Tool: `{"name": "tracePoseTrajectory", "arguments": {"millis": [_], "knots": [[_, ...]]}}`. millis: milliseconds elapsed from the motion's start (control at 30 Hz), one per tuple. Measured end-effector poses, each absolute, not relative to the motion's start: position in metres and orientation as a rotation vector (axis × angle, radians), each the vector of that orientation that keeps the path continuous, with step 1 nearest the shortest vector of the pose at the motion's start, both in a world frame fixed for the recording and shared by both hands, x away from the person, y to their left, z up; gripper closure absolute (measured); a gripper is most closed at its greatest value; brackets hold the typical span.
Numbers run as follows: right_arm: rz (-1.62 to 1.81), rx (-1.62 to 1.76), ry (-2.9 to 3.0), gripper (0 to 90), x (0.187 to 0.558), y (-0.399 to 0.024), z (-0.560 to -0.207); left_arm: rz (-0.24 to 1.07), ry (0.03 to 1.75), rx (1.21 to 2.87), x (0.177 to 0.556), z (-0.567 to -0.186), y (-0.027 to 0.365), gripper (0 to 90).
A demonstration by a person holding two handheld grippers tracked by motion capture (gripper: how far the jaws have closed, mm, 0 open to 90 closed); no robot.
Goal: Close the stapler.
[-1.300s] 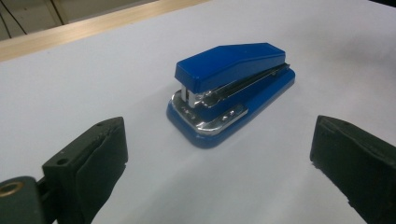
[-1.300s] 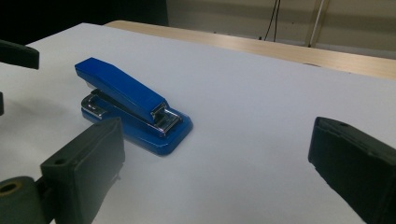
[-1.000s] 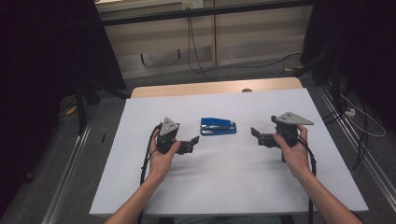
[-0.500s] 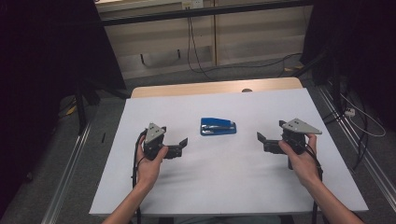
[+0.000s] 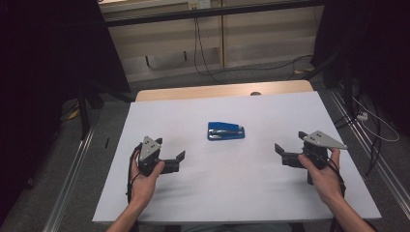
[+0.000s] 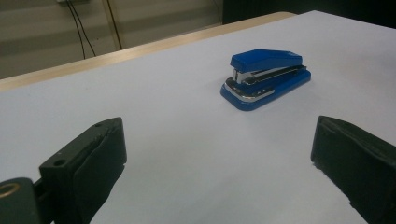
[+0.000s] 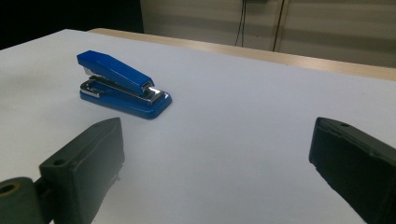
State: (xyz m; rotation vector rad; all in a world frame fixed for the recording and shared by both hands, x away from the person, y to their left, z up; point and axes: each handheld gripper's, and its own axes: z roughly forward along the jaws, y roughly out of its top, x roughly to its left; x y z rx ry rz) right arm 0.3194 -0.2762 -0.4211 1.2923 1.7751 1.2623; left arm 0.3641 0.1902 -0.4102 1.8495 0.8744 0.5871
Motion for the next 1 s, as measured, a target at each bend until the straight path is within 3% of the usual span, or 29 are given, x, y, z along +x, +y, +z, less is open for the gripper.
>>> {"name": "tracePoseTrajectory", "arguments": {"millis": [367,1000], "knots": [[1.279,1.311,1.727,3.1,0.300,-0.287,-0.425,0.554,0.926,1.818,0.338,-0.412,0.211,3.4],[1.253,1.291,1.699,2.8,0.275,-0.294,-0.429,0.614,0.992,1.796,0.314,-0.420,0.243,3.4]]}}
